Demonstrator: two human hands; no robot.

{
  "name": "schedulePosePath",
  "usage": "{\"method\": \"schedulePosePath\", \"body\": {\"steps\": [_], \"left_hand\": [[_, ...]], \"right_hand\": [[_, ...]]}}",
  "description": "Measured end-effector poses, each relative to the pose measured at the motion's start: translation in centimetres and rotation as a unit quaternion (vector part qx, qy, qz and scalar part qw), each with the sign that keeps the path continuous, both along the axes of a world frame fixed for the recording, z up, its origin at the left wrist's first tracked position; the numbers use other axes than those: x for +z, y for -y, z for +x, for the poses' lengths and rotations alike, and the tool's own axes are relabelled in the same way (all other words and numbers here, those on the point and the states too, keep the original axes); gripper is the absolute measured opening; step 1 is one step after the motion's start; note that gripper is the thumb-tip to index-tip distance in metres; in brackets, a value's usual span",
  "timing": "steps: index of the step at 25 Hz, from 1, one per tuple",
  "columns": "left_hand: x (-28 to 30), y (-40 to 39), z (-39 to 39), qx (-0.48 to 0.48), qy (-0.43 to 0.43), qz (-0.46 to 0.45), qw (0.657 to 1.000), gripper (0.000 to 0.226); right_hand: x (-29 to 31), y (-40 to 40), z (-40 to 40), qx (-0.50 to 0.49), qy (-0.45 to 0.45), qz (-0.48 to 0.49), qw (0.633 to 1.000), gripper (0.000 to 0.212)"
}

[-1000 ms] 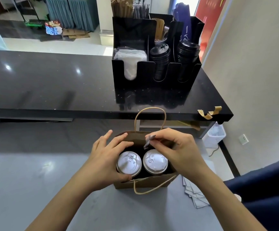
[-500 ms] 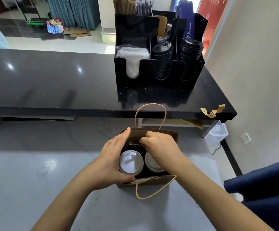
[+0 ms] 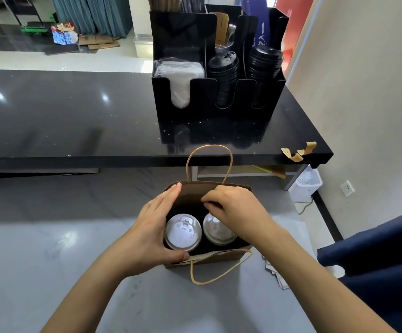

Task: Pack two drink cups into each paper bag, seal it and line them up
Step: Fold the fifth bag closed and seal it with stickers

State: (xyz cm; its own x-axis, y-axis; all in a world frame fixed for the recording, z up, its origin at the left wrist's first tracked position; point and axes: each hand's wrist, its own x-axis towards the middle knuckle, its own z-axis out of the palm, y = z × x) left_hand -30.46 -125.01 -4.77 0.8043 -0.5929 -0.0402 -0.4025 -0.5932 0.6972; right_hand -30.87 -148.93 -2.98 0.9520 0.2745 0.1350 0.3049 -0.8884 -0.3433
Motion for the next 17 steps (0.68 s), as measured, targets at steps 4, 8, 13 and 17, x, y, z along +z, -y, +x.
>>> {"method": "schedulePosePath", "body": {"steps": [4, 8, 13, 17], "left_hand": [[-0.3, 0.0, 0.1, -0.005, 0.008, 0.003, 1.0, 0.131], [-0.6, -0.1, 0.2, -0.003, 0.016, 0.002, 1.0, 0.13], [-0.9, -0.1, 0.2, 0.002, 0.017, 0.005, 1.0, 0.132], [-1.1, -0.3, 0.1, 0.002, 0.015, 0.011, 1.0, 0.132]], "right_hand": [[1.5, 2.5, -1.9, -0.039, 0.062, 0.145, 0.987, 0.014], [2.1, 6.1, -3.2, -0.104, 0.122, 0.224, 0.961, 0.013], [-0.3, 9.1, -4.8, -0.187, 0.096, 0.236, 0.949, 0.012], [-4.6, 10.3, -6.1, -0.253, 0.042, 0.212, 0.943, 0.009]]}}
